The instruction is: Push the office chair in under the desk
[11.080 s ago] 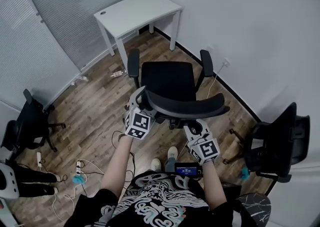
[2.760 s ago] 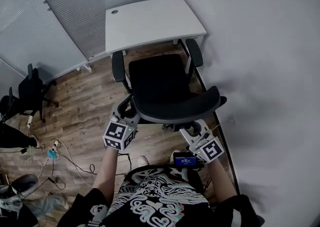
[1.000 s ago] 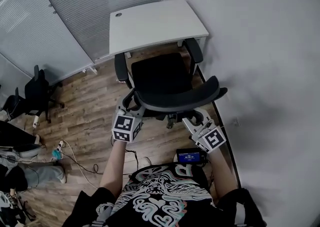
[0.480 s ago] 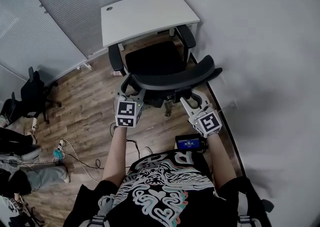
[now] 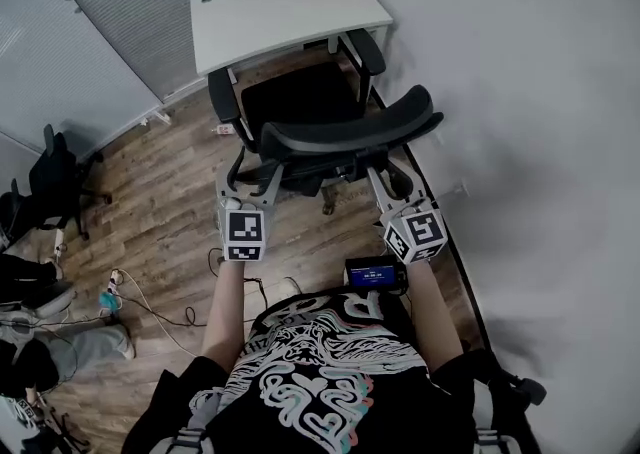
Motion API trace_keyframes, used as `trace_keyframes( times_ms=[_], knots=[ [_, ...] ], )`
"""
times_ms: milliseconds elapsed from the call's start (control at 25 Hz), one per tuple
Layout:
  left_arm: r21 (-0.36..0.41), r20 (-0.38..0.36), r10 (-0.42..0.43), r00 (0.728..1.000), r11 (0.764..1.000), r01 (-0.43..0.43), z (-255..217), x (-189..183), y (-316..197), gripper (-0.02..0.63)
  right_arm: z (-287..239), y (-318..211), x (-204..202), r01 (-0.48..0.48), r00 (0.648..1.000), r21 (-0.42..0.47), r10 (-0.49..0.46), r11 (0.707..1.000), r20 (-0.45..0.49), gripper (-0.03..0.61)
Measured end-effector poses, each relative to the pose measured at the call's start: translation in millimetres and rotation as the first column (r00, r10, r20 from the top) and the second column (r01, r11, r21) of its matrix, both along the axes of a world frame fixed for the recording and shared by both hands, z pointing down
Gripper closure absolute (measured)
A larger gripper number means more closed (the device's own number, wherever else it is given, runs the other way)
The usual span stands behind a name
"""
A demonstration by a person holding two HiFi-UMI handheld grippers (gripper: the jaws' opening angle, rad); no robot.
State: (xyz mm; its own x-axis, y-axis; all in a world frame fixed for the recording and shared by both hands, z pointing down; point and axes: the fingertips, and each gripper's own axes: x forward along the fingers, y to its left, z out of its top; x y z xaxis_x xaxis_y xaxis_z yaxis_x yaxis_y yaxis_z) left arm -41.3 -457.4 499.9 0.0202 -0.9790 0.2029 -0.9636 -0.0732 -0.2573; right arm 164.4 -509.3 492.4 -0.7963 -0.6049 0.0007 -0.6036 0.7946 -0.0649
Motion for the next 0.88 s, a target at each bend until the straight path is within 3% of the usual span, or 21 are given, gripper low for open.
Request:
trace_keyframes(
  times_ms=[200,360,520,600,640,760,880],
  knots=[
    [0.006,-0.036,0.005,0.999,1.0,-0.005,-1,-7,23,0.308,-8,15,17,-0.097,0.995,-0.018,0.097,0.995,0.034,0.491],
    [0.048,-0.082,0.043,0.996,0.998,-0.039,-9,-3,34,0.33,-17,33,15,-0.139,0.99,0.023,0.139,0.99,0.009,0.495],
    [0.073,-0.117,0.109,0.987,0.992,-0.101,-14,0,52,0.412,-21,62,6,-0.176,0.984,0.027,0.176,0.984,0.001,0.56],
    [0.063,-0.158,0.121,0.98,0.992,-0.112,-15,-2,62,0.511,-23,78,6,-0.194,0.981,0.011,0.194,0.981,0.012,0.56],
    [0.05,-0.187,0.111,0.976,0.993,-0.103,-14,-6,66,0.597,-24,85,6,-0.2,0.98,0.003,0.2,0.98,0.014,0.56],
    [-0.009,-0.27,0.094,0.958,0.995,-0.1,1,-12,78,0.598,-20,105,6,-0.213,0.977,-0.024,0.213,0.977,0.002,0.561],
    [-0.032,-0.265,0.129,0.956,0.989,-0.142,11,-15,88,0.597,-17,121,0,-0.232,0.973,-0.04,0.232,0.972,-0.004,0.561]
  ],
)
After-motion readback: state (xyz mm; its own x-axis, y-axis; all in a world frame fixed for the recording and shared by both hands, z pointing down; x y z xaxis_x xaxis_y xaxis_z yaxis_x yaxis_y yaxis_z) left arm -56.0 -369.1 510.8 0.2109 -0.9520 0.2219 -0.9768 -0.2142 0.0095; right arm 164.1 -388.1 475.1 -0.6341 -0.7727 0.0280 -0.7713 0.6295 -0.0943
